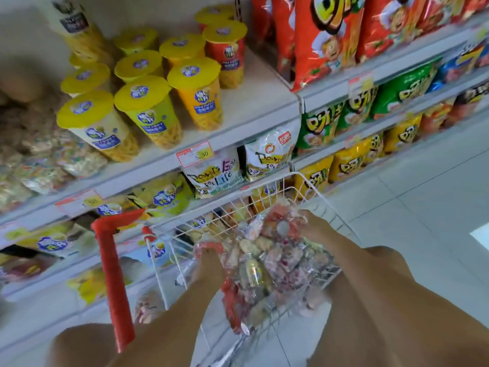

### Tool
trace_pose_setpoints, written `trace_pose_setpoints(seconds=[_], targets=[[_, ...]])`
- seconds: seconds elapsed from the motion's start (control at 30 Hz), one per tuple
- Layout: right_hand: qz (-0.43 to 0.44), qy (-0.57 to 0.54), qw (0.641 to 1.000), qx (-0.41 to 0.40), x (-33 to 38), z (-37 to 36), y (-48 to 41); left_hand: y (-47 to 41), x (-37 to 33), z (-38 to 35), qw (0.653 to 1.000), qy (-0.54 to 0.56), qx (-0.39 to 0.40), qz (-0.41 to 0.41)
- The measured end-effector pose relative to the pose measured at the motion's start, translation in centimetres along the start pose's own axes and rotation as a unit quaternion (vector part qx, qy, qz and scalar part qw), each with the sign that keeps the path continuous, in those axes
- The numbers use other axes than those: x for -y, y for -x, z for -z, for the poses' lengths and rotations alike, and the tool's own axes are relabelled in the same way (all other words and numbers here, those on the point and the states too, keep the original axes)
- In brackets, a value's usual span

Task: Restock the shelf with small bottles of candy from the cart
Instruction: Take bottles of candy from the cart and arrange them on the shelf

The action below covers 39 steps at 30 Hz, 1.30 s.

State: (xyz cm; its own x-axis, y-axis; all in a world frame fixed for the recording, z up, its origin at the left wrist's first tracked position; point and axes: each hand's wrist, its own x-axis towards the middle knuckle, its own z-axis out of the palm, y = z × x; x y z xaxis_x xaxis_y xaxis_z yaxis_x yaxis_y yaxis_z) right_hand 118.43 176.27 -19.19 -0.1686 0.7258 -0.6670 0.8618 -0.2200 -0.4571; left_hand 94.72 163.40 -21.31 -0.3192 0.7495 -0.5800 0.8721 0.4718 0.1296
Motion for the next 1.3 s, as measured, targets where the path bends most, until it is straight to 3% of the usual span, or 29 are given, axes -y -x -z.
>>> trace_pose_setpoints(seconds=[0.1, 0.2, 0.33, 0.57, 0.63, 0.7, 0.8, 0.83, 0.87, 0.93, 0.97, 1.03, 1.13, 1.3], targets=[[-0.016, -0.077, 0.997, 0.002, -0.4, -1.0, -2.5, -1.8, -0.4, 0.7, 0.989, -0.132, -0.062, 0.007], [-0.033, -0.127, 0.991, 0.04, -0.5, -1.5, -3.8, -3.7, -0.6, 1.4, 0.961, -0.272, -0.055, 0.01], [-0.046, -0.175, 0.982, 0.058, -0.4, -1.7, -5.0, -5.0, -0.5, 1.0, 0.952, -0.306, -0.014, -0.004], [-0.126, -0.295, 0.947, -0.003, 0.1, -3.1, -5.3, -5.3, 0.7, 0.9, 0.939, -0.341, 0.019, 0.038], [-0.14, -0.318, 0.938, -0.006, 0.6, -2.8, -4.5, -5.3, 0.7, 1.7, 0.951, -0.305, 0.042, 0.027], [-0.129, -0.347, 0.929, 0.008, 0.7, -2.2, -3.7, -5.2, 0.7, 3.2, 0.975, -0.202, 0.086, 0.021], [-0.053, -0.416, 0.906, 0.063, 1.3, -0.3, -0.8, -4.5, 1.0, 6.8, 0.99, 0.053, 0.116, 0.061], [-0.018, -0.451, 0.888, 0.084, 1.6, 0.3, 0.2, -3.7, 1.3, 8.0, 0.971, 0.19, 0.12, 0.079], [0.015, -0.475, 0.874, 0.103, 2.1, 1.0, 1.4, -2.6, 1.5, 9.2, 0.93, 0.334, 0.128, 0.079], [0.083, -0.48, 0.865, 0.124, 3.6, 2.3, 4.1, 0.9, 1.4, 11.9, 0.816, 0.553, 0.165, 0.037], [0.109, -0.475, 0.863, 0.129, 4.6, 2.9, 5.5, 2.6, 1.4, 13.1, 0.765, 0.618, 0.181, 0.005], [0.146, -0.466, 0.863, 0.127, 6.8, 3.9, 8.2, 5.7, 1.5, 15.1, 0.703, 0.678, 0.201, -0.078], [0.222, -0.419, 0.875, 0.093, 10.4, 5.4, 12.6, 9.5, 2.1, 17.8, 0.657, 0.703, 0.199, -0.185], [0.334, -0.353, 0.873, 0.045, 16.5, 7.3, 20.3, 15.6, 3.1, 22.2, 0.628, 0.701, 0.14, -0.307]])
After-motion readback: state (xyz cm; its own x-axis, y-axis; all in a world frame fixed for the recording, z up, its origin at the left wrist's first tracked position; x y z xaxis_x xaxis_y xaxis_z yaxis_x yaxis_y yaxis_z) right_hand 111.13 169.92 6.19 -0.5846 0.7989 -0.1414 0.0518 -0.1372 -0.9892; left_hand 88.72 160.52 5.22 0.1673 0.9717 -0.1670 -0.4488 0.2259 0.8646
